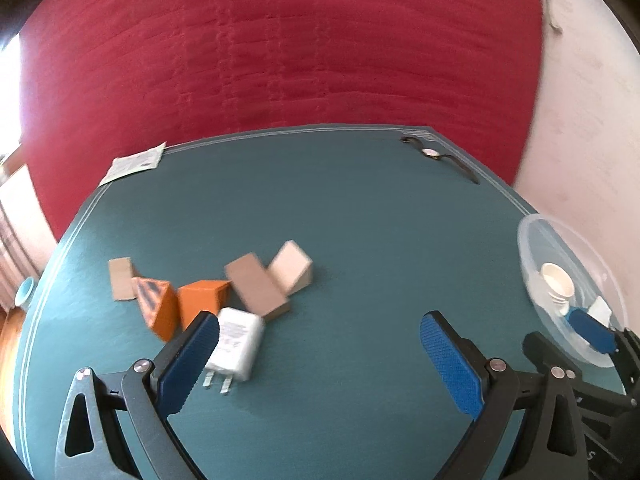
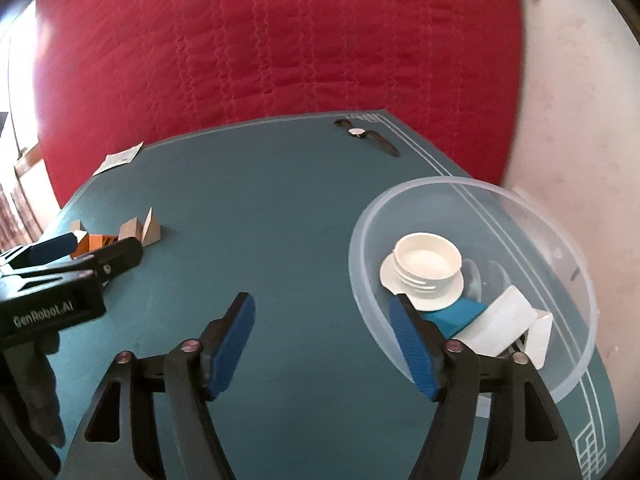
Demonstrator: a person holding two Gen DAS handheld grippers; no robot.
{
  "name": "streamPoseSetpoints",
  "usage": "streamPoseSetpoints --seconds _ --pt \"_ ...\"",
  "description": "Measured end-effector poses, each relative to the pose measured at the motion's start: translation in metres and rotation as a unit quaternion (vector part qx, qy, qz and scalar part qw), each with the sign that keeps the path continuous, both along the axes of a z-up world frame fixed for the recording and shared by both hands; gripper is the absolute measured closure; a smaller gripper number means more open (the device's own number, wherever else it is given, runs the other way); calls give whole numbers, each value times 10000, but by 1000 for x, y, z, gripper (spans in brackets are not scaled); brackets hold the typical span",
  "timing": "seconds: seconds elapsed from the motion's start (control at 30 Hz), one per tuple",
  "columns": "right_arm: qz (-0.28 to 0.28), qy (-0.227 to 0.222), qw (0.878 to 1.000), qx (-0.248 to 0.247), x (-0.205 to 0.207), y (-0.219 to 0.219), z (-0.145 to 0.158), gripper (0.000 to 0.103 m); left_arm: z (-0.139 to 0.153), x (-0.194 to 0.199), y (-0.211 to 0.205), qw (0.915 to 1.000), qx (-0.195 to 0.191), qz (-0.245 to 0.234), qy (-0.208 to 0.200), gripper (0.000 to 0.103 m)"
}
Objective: Organize rigid objects
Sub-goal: 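Move both open tools away from the clear bowl toward the loose blocks, then grasp the white plug charger with the left tool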
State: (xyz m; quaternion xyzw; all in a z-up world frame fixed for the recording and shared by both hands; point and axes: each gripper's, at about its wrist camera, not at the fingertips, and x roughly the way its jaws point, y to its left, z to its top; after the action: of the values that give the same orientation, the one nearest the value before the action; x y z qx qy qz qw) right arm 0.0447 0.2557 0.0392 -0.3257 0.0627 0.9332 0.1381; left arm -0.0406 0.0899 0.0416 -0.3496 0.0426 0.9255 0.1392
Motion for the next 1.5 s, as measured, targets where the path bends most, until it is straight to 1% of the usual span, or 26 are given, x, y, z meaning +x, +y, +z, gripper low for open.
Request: streamPoseSetpoints --seconds 0.1,0.3,0.6,0.7,0.77,1.03,1.1,1.17,1.2,1.27,1.3,1.37,1.4,1.47,1.5 --pt "-12 18 10000 31 -1 -3 1 28 -1 -2 -13 9999 32 161 -43 1" --pt "146 182 9987 447 1 -22 7 28 -5 -6 -43 9986 56 516 -124 1" --pt "573 -26 9983 142 -16 -44 3 28 -17 -10 -80 9946 148 969 -338 1" --pt "657 -71 9978 109 -19 -50 3 28 -21 -13 -84 9938 236 990 -448 1" --pt "704 -101 9974 103 -21 -54 1 28 -22 -14 -83 9941 230 948 -473 1" --pt "793 -227 9966 -10 -25 -56 -6 28 -28 -20 -67 9958 -6 778 -487 2" --pt "804 -250 9964 -52 -26 -55 -7 28 -29 -23 -63 9959 -52 750 -497 6" --pt "808 -286 9963 -111 -28 -55 -10 28 -31 -27 -59 9959 -123 732 -516 14" --pt "809 -302 9962 -139 -28 -54 -11 28 -32 -28 -58 9960 -137 714 -529 16" --pt "806 -329 9960 -209 -30 -53 -13 28 -33 -30 -55 9962 -146 651 -563 24" --pt "735 -351 9964 -217 -30 -52 -13 28 -34 -31 -53 9963 -152 620 -573 27" --pt "758 -381 9961 -253 -32 -52 -14 28 -35 -31 -51 9968 -145 531 -575 36" --pt "773 -396 9959 -266 -32 -52 -14 28 -35 -30 -50 9971 -149 490 -569 39" --pt "807 -435 9953 -305 -34 -53 -15 28 -35 -29 -49 9976 -122 393 -553 54" --pt "827 -455 9950 -333 -35 -53 -16 28 -35 -28 -49 9979 -89 351 -546 58"
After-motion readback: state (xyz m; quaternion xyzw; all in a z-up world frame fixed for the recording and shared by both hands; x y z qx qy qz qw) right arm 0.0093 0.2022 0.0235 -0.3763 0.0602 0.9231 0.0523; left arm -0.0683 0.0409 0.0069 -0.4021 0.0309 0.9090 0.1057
